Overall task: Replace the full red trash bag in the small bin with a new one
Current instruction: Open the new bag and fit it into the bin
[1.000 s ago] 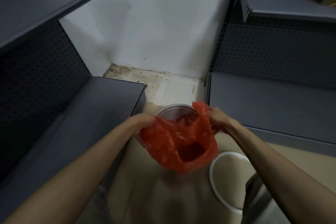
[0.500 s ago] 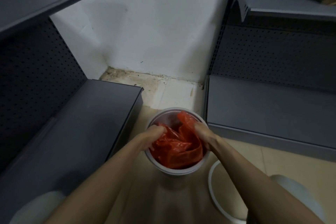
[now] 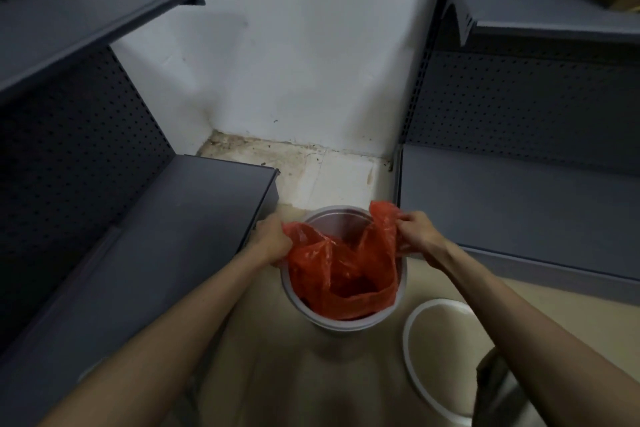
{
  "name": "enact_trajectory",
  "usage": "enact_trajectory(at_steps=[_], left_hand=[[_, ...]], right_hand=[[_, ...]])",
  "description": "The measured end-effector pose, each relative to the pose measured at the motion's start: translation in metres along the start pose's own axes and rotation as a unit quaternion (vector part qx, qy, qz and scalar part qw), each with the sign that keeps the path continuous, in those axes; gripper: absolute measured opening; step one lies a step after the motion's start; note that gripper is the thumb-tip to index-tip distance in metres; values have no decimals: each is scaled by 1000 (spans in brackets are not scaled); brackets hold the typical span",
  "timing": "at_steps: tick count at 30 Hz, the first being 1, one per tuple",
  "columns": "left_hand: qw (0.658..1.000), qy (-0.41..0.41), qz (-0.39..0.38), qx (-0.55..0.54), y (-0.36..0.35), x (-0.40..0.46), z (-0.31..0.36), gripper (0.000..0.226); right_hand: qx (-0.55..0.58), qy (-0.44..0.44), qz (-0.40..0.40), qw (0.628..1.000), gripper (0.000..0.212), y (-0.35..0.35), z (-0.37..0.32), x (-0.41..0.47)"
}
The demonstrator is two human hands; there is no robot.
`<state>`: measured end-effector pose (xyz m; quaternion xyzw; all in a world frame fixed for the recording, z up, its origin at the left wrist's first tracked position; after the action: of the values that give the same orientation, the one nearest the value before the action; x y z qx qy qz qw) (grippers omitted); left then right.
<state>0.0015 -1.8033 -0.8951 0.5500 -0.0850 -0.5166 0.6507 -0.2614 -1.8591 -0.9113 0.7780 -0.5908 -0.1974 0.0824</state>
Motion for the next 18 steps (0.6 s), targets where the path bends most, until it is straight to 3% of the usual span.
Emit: enact_trajectory(at_steps=[2, 6, 10, 15, 18], left_hand=[[1000, -8, 6, -1, 5, 0, -5, 7], [999, -19, 24, 31, 11, -1, -18, 26], [997, -15, 43, 69, 13, -2, -28, 47], [994, -35, 62, 88, 13, -8, -31, 46], [993, -42, 74, 79, 13, -10, -29, 44]], right_hand=[[-42, 22, 17, 999, 27, 10, -5, -4], [-186, 90, 43, 978, 46, 27, -9, -13], [-234, 74, 58, 968, 42, 46, 0, -16], [-108, 24, 23, 994, 53, 61, 0, -25], [-30, 2, -40, 999, 44, 70, -7, -32]])
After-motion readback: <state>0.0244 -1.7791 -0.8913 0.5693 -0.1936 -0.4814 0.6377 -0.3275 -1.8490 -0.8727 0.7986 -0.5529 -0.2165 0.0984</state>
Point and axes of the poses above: each hand's wrist, its own x-axis towards the middle knuckle, its own y-axis out of the back of the hand, z = x × y, the point moved 2 cm from there along x, towards the middle knuckle, and after that the axes turned 15 degrees about y, right-handed, at the moved point
